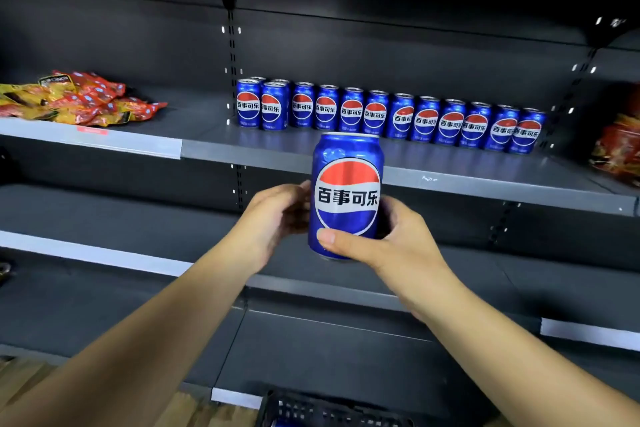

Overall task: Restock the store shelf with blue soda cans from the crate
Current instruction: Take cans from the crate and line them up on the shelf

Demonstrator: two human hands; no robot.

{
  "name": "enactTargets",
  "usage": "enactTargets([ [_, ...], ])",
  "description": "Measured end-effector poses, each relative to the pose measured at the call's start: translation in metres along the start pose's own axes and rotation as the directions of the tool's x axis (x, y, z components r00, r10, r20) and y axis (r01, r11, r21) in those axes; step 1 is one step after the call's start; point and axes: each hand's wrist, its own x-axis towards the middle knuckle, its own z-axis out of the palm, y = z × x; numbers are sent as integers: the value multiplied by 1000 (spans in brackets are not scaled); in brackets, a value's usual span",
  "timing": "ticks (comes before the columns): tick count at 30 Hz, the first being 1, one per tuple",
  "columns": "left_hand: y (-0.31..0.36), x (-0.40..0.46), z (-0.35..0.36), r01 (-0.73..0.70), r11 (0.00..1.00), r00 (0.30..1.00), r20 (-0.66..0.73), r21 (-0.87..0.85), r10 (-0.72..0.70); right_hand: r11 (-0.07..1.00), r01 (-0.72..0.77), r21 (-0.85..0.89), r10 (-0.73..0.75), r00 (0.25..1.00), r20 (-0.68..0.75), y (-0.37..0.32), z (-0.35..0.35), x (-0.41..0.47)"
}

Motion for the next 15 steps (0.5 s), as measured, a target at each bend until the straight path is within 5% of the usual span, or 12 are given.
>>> enactTargets([
  [15,28,185,-129,-100,973,990,-81,210,120,982,59,-181,-92,979,-180,15,91,233],
])
